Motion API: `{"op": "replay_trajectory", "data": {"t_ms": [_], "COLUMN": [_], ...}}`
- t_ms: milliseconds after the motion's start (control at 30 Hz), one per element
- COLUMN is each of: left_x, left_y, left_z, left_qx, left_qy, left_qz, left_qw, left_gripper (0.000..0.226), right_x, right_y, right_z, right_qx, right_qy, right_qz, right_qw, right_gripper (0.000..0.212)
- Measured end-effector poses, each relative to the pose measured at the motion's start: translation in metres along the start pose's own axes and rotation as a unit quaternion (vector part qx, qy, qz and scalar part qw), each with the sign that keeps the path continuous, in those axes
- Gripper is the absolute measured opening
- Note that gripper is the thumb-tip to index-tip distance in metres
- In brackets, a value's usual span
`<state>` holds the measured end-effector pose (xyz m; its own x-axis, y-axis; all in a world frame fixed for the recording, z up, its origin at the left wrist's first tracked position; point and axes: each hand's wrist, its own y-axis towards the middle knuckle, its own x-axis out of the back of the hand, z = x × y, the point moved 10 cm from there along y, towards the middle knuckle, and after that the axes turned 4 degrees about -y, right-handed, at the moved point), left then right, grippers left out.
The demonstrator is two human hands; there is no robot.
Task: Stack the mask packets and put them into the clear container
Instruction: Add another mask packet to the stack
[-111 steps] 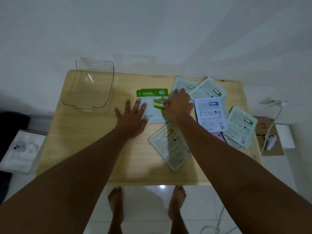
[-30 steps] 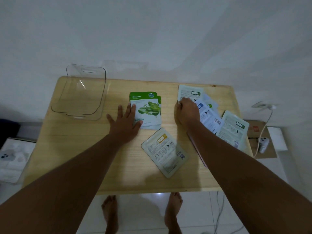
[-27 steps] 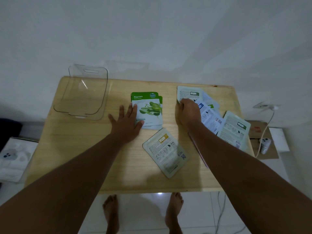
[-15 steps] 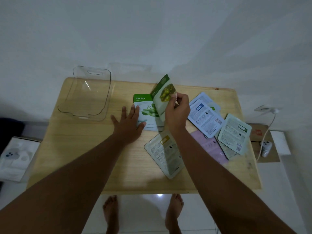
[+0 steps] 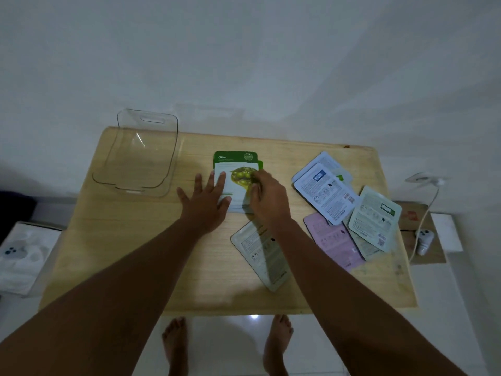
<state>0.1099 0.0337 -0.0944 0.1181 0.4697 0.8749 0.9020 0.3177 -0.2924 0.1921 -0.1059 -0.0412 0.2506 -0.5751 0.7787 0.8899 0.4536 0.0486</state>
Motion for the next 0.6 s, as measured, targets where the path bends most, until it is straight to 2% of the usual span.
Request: {"op": "replay_trajectory", "data": {"t_ms": [67, 100, 167, 200, 267, 367, 600], "left_x": [0.000, 0.000, 0.001, 0.001, 0.001, 0.000, -0.001], "left_y": [0.000, 0.000, 0.000, 0.000, 0.000, 0.000, 0.000], "left_z": [0.000, 0.000, 0.000, 0.000, 0.000, -0.001, -0.002], "left_qx": [-0.001, -0.002, -0.003, -0.003, -0.003, 0.000, 0.005], "left_qy": [0.000, -0.002, 0.000, 0.004, 0.010, 0.011, 0.011], "left_qz": [0.000, -0.001, -0.001, -0.002, -0.004, -0.006, -0.003], "left_qw": [1.000, 1.000, 1.000, 1.000, 1.000, 1.000, 1.000], "left_gripper": [0.068, 0.069, 0.069, 0.069, 0.068, 0.068, 0.067], "right_x": [0.016, 0.028, 0.048, 0.051, 0.051, 0.043, 0.043], "right_y": [0.002, 0.003, 0.005, 0.006, 0.007, 0.009, 0.003], "right_z": [-0.016, -0.026, -0.051, -0.068, -0.094, -0.097, -0.074], "right_qx": [-0.021, -0.035, -0.068, -0.097, -0.132, -0.108, -0.058], "right_qy": [-0.051, -0.110, -0.255, -0.294, -0.299, -0.296, -0.317], "right_qz": [-0.010, -0.018, -0.010, 0.022, 0.084, 0.121, 0.067], "right_qw": [0.998, 0.993, 0.965, 0.951, 0.941, 0.941, 0.944], "right_gripper": [0.036, 0.038, 0.042, 0.045, 0.050, 0.050, 0.043]}}
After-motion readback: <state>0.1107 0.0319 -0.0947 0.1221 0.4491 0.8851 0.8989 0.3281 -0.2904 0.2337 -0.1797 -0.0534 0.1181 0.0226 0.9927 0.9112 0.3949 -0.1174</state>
